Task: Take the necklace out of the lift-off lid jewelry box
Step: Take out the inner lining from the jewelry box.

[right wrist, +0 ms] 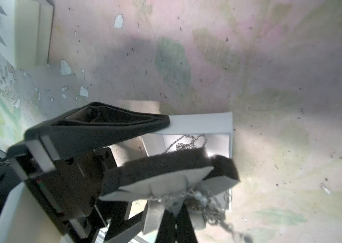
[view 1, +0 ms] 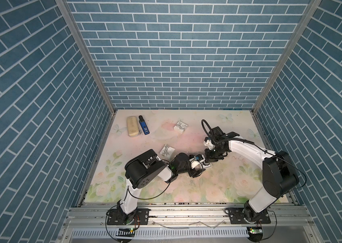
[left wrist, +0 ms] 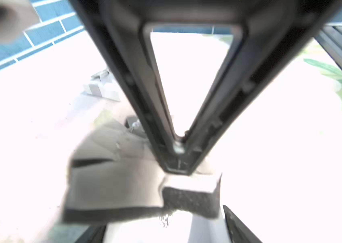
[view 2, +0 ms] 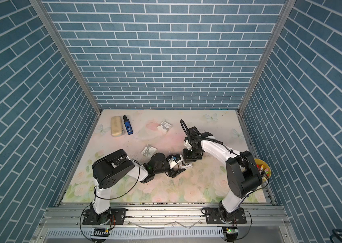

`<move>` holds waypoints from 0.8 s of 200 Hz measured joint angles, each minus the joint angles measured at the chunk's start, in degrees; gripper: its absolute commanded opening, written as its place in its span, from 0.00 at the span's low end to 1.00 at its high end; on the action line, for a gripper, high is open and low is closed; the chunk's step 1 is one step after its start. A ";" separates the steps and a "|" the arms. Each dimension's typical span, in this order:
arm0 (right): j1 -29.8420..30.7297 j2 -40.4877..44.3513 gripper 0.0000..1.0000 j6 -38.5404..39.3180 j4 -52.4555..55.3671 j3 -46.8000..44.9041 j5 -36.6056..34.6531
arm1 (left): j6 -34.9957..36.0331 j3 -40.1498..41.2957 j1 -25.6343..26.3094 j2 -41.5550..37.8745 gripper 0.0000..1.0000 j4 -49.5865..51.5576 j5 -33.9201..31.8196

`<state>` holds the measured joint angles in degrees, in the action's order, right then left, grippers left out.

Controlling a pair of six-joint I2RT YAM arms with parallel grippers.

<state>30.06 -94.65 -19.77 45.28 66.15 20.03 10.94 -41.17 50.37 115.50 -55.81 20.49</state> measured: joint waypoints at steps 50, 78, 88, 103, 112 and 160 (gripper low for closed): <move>-0.07 1.46 0.00 -1.01 0.20 0.00 -0.83 | 0.31 0.00 0.00 -0.28 0.98 3.74 -1.68; -0.09 3.87 0.00 -1.53 0.55 0.00 -2.60 | 0.42 1.46 -0.07 -3.37 1.00 4.92 -3.13; -0.09 4.96 0.00 -1.99 0.63 0.00 -3.41 | 0.42 2.67 -0.11 -5.38 1.00 5.14 -3.56; -0.09 6.62 0.00 -2.58 0.81 0.07 -4.63 | 0.26 3.85 -0.11 -8.41 1.00 5.81 -4.02; -0.09 7.63 0.00 -2.95 1.07 0.26 -5.29 | 0.13 4.31 -0.11 -10.38 1.00 6.19 -4.26; -0.09 12.04 0.00 -4.48 2.05 2.34 -8.50 | -5.51 3.13 -1.03 -22.14 0.95 16.24 -5.79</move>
<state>29.98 -82.61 -24.25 47.33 68.49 11.53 5.43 -38.04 49.34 93.36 -39.57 14.70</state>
